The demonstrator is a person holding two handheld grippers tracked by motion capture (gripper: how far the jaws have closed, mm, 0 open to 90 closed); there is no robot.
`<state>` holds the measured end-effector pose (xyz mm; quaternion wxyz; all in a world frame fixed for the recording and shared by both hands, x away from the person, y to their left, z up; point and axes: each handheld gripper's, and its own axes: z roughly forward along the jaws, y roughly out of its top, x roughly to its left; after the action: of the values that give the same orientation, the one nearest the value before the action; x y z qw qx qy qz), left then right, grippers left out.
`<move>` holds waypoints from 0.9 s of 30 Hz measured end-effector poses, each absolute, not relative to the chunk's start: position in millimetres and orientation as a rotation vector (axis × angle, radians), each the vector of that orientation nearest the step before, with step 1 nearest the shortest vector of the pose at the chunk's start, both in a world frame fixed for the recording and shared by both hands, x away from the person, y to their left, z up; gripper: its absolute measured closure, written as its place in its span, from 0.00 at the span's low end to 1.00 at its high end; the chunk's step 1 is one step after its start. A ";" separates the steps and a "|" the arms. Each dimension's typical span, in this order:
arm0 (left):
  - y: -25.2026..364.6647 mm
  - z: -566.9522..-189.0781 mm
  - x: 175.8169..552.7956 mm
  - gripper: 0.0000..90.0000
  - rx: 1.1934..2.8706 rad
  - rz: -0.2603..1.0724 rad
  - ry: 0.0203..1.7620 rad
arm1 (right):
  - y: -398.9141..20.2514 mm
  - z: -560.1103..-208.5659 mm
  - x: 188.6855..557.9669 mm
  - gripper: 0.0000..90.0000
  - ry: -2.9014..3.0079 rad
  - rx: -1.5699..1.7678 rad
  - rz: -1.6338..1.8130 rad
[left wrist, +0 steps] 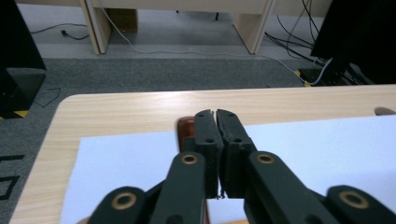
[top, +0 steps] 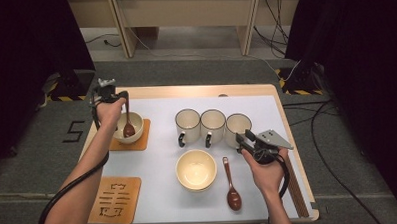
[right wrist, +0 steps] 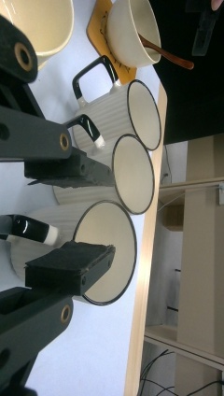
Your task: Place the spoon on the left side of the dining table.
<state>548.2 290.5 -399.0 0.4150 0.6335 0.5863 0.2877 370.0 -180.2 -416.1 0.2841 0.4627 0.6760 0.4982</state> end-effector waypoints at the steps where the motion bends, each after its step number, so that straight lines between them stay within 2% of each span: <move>1: 288.6 -399.6 548.6 0.98 1.601 0.713 1.473 | -179.7 -416.1 369.7 0.67 1.812 1.238 1.334; 12: 285.0 -411.9 558.1 0.99 1.689 0.671 1.545 | -179.9 -417.9 370.1 0.67 1.816 1.247 1.331; 27: 299.0 -415.9 555.3 0.97 1.687 0.667 1.613 | -181.6 -417.8 371.9 0.67 1.814 1.252 1.324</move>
<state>555.3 299.0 -415.9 0.3496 0.6511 0.6226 0.2574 371.9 -181.6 -417.8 0.2811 0.4672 0.6771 0.4942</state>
